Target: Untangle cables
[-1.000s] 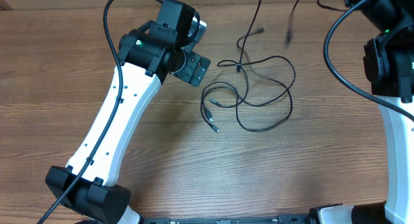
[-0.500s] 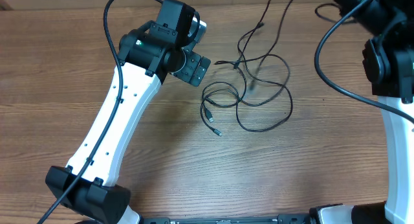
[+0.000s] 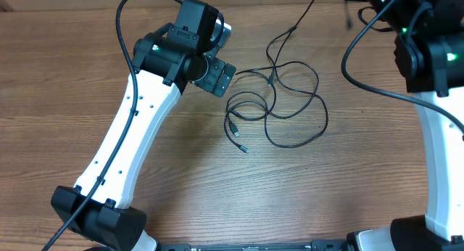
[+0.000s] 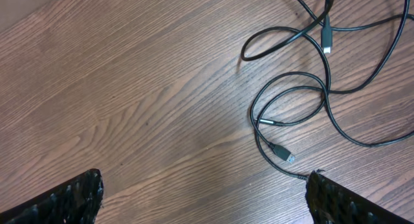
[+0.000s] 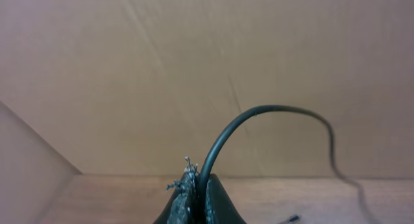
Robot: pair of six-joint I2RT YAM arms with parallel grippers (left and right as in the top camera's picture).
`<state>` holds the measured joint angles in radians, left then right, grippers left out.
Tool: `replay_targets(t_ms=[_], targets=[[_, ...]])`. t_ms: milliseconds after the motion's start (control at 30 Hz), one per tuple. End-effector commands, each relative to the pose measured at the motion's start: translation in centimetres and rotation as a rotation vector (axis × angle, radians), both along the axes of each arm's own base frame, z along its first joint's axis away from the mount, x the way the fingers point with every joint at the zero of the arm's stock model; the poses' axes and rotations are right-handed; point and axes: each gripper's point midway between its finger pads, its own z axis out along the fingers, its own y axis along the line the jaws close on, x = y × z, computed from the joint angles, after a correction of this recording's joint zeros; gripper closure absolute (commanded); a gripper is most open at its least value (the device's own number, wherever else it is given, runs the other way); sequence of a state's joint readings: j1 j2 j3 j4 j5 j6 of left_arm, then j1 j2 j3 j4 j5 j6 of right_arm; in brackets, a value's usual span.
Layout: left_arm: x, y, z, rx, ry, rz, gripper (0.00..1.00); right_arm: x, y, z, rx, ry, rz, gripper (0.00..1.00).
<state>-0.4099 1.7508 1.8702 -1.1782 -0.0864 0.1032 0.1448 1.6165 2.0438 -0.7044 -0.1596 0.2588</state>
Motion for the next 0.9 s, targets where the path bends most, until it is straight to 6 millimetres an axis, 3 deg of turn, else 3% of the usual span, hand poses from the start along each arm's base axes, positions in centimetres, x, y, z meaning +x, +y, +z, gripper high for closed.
replay_targets(t_ms=[0,67,367,867], targets=[[0.1,0.0,-0.2,-0.013,0.007,0.013,0.0,1.4,-0.7,-0.7,-0.043,-0.001,-0.041,0.96],[0.1,0.0,-0.2,-0.013,0.007,0.013,0.0,1.9,-1.2,-0.6,-0.048,-0.013,-0.076,0.96],[0.1,0.0,-0.2,-0.013,0.007,0.013,0.0,2.6,-1.3,3.5,-0.019,-0.181,-0.091,0.96],[0.1,0.0,-0.2,-0.013,0.007,0.013,0.0,2.1,-0.6,8.7,0.027,-0.39,-0.048,0.96]])
